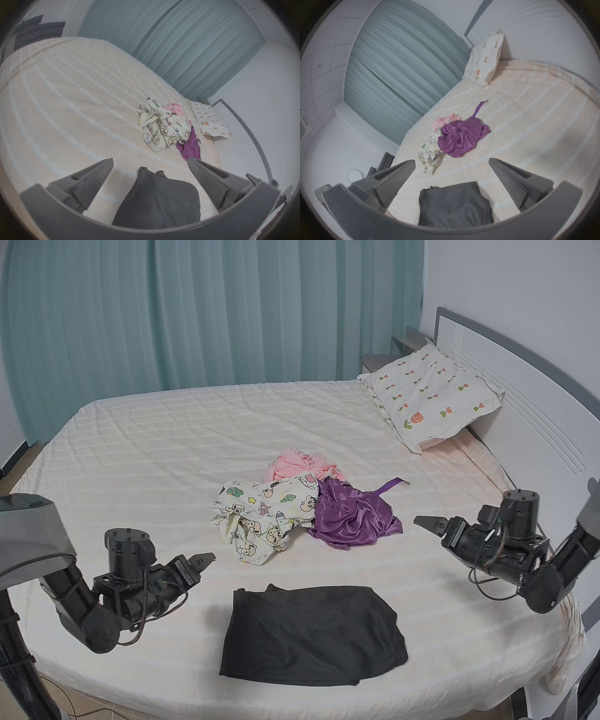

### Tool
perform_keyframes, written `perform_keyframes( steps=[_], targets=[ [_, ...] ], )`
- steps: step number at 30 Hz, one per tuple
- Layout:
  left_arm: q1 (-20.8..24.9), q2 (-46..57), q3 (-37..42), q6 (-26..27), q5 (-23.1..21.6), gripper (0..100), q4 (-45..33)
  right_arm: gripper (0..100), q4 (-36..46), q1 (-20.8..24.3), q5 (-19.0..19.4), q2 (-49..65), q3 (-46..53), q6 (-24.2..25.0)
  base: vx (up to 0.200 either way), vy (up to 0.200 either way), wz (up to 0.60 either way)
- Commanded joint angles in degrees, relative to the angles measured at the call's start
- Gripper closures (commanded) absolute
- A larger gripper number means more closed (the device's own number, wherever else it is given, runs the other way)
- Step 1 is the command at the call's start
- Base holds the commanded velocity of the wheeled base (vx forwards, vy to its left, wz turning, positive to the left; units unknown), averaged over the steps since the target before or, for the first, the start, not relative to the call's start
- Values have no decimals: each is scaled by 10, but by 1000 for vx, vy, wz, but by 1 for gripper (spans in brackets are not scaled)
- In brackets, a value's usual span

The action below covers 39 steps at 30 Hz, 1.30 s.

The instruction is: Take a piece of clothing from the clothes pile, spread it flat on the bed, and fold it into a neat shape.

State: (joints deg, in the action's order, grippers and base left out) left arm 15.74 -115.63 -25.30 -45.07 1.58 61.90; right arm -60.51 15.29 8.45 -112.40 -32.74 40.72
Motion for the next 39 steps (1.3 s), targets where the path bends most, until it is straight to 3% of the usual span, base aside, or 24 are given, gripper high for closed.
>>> perform_keyframes(
  steps=[1,5,9,13,16,17,21,23,27,36,39],
  targets=[
    [-5,177,111,21,-5,0,1,0,19,-3,-35,218,126,-48,0,0,0],
    [-5,258,166,34,-5,0,0,0,65,-3,-77,314,173,-95,0,0,0],
    [-15,319,202,82,-3,0,-6,0,95,-3,-107,403,196,-117,0,0,0],
    [-17,441,251,137,11,0,-24,0,209,-3,-128,552,220,-180,0,0,0],
    [-20,494,251,152,55,0,-76,0,273,-3,-128,627,227,-194,0,0,0],
    [-20,535,251,170,94,0,-115,0,323,-3,-128,681,226,-204,0,0,0],
    [-19,633,250,198,112,0,-186,0,421,-11,-128,784,225,-220,0,0,0],
    [-20,677,249,210,120,0,-216,0,448,-26,-128,822,230,-231,0,0,0],
    [-18,775,250,263,187,0,-291,0,472,-57,-117,902,266,-264,0,0,0],
    [-42,926,247,329,205,0,-393,0,490,-86,-110,996,327,-323,0,0,0],
    [-69,996,247,373,204,0,-443,0,563,-101,-104,1067,327,-357,0,0,0]
  ],
)
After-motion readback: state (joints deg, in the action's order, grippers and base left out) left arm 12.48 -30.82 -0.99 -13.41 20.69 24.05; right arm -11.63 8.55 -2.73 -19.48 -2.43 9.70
